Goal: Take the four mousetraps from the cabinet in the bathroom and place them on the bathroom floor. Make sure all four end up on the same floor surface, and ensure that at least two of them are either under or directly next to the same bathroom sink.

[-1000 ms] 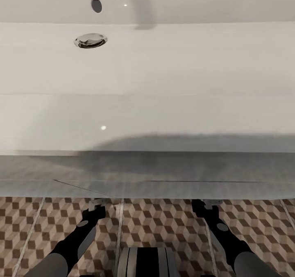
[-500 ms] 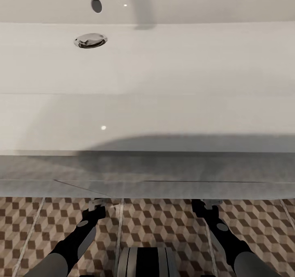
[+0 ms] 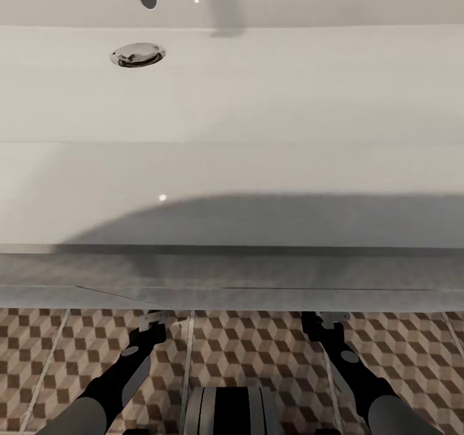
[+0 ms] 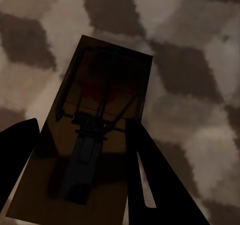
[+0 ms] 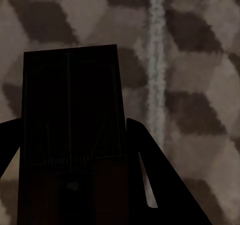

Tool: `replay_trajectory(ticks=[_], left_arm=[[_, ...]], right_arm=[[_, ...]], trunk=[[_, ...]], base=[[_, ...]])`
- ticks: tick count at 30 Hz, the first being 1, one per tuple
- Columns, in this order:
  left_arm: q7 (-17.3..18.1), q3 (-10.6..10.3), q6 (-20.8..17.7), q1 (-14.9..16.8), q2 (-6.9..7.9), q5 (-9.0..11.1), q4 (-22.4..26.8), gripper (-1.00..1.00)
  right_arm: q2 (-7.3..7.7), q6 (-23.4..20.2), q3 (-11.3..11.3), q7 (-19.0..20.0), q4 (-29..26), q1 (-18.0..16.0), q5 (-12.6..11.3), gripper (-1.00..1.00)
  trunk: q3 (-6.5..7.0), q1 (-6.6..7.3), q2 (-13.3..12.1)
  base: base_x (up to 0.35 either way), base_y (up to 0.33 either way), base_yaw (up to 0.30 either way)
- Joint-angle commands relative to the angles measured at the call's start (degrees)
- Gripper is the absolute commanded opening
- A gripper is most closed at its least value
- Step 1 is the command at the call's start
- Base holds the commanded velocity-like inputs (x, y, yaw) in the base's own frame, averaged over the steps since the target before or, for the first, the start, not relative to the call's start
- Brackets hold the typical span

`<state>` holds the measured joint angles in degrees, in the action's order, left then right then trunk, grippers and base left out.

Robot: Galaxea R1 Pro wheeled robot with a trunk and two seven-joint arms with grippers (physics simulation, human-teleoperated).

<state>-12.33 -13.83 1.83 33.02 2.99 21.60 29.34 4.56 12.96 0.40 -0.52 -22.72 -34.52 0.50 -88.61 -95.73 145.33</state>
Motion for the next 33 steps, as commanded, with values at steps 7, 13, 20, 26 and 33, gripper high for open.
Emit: replay_trajectory(ticks=[7,13,20,26,33], left_arm=[[-0.42,-0.49,0.19,0.01,0.01,0.55,0.02,-1.0],[-0.36,-0.5,0.19,0.03,0.03,0.55,0.0,-1.0],[-0.26,-0.5,0.11,0.03,0.04,0.55,-0.01,-1.0],[-0.24,-0.5,0.1,0.03,0.08,0.55,0.0,-1.0],[-0.3,-0.5,0.15,0.02,0.08,0.55,0.0,-1.0]], right_arm=[[0.01,0.22,0.0,0.07,0.05,-0.02,-0.15,-1.0],[0.01,0.2,-0.01,0.02,0.05,-0.02,-0.15,-1.0],[0.01,0.22,-0.04,0.04,0.05,-0.02,-0.15,-1.0],[0.01,0.25,-0.05,0.03,0.05,-0.02,-0.13,-1.0],[0.01,0.31,-0.05,0.0,0.05,-0.02,0.03,-1.0]], trunk=[[-0.03,0.01,0.01],[-0.03,0.01,0.01],[-0.03,0.01,0.01],[-0.03,0.01,0.01],[-0.03,0.01,0.01]], base=[[0.0,0.0,0.0],[0.0,0.0,0.0],[0.0,0.0,0.0],[0.0,0.0,0.0],[0.0,0.0,0.0]])
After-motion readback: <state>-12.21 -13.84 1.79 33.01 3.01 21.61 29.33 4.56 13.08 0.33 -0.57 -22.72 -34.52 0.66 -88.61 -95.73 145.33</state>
